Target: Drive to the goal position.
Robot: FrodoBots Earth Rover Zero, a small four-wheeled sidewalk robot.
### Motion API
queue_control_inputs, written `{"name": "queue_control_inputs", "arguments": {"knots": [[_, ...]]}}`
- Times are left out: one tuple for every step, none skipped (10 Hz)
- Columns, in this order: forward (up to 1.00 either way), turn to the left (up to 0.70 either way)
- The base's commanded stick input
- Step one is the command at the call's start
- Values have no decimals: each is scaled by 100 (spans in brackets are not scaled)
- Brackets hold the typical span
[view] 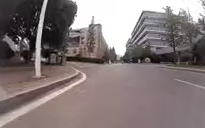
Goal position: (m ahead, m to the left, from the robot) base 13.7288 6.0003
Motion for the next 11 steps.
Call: {"name": "queue_control_inputs", "arguments": {"knots": [[45, 0], [45, 0], [45, 0], [45, 0], [45, 0], [45, 0], [45, 0], [45, 0], [45, 0], [45, 0], [45, 0]]}}
